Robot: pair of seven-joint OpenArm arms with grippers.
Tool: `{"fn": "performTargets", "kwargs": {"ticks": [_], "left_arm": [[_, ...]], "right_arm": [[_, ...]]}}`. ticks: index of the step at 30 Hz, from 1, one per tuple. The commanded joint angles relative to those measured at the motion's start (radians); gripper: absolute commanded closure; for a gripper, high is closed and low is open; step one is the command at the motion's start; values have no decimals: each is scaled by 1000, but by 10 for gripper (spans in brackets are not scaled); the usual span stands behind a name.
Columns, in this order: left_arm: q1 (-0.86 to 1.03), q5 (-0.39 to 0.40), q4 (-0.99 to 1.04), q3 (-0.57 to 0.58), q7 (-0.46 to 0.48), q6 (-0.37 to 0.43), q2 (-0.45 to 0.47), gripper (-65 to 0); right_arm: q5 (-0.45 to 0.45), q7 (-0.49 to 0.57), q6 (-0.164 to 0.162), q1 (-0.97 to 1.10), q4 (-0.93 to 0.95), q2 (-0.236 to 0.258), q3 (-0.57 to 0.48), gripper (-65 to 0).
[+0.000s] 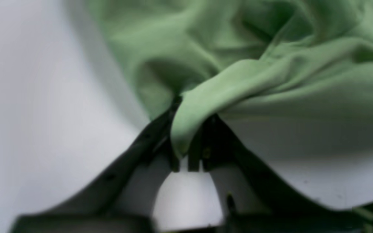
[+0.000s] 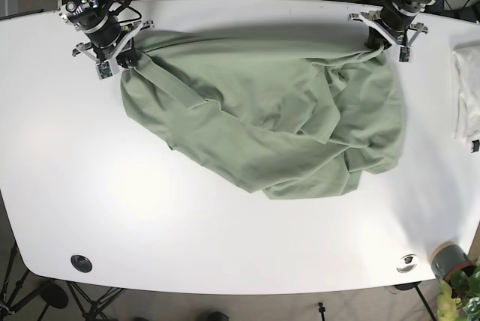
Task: Fold the T-shirt properly
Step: 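Open the left gripper and release the shirt edge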
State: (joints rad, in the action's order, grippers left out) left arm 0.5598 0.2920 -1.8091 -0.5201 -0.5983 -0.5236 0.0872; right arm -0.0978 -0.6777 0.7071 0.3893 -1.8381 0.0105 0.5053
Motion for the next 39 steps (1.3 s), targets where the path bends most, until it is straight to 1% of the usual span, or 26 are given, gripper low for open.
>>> {"fn": "performTargets", "kwargs": {"ticks": [1, 2, 5, 7, 9, 10, 11, 13, 14, 20, 23, 24, 26, 28, 29, 32, 35, 37, 39], "left_arm": [[3, 13, -19, 24, 19, 4, 46, -119], [3, 13, -21, 38, 19, 4, 59, -174], [6, 13, -22, 48, 19, 4, 78, -292], [7, 16, -22, 48, 19, 4, 92, -347], [7, 17, -24, 48, 18, 3, 107, -374], [7, 17, -25, 48, 18, -3, 113, -372], [9, 17, -34, 48, 18, -31, 122, -372], [9, 17, -54, 47, 18, -143, 131, -372], [9, 17, -60, 45, 18, -175, 131, -372], [1, 22, -122, 24, 18, -175, 133, -372], [-17, 69, -145, 47, 8, -175, 153, -372], [-22, 92, -146, 58, -12, -175, 178, -372], [-44, 137, -146, 91, -85, -175, 240, -372], [-94, 180, -145, 127, -159, -175, 282, -372], [-117, 201, -145, 136, -205, -175, 296, -372], [-156, 250, -145, 137, -291, -175, 300, -372], [-185, 298, -145, 137, -311, -175, 303, -372], [-241, 303, -142, 137, -311, -175, 299, -372], [-297, 284, -139, 140, -311, -175, 294, -372]], "right_arm": [[5, 13, -9, -11, -21, 9, 8, 0], [5, 13, -9, -13, -21, 9, 8, 0], [5, 13, -9, -13, -22, 9, 8, 0], [5, 13, -9, -13, -22, 9, 8, 0], [5, 13, -9, -14, -19, 9, 6, 0], [5, 13, -9, -19, -19, 9, 3, 0], [5, 11, -9, -22, -21, 9, 3, 0], [-1, 11, -9, -23, -21, 9, 2, 0], [-1, 11, -9, -25, -21, 9, 2, 0], [-3, 13, -9, -28, -21, 9, 0, 0], [-3, 14, -9, -28, -19, 9, -1, 0], [-3, 14, -9, -28, -19, 9, -1, 0], [-3, 14, -9, -28, -21, 9, -1, 0], [-3, 14, -9, -28, -21, 9, -1, 0], [-3, 14, -9, -28, -19, 9, -1, 0], [-3, 16, -9, -28, -19, 9, -1, 0], [-3, 16, -9, -28, -18, 9, -1, 0], [-3, 16, -9, -29, -16, 9, -1, 0], [-3, 14, -9, -42, -19, 9, -1, 0]]}}
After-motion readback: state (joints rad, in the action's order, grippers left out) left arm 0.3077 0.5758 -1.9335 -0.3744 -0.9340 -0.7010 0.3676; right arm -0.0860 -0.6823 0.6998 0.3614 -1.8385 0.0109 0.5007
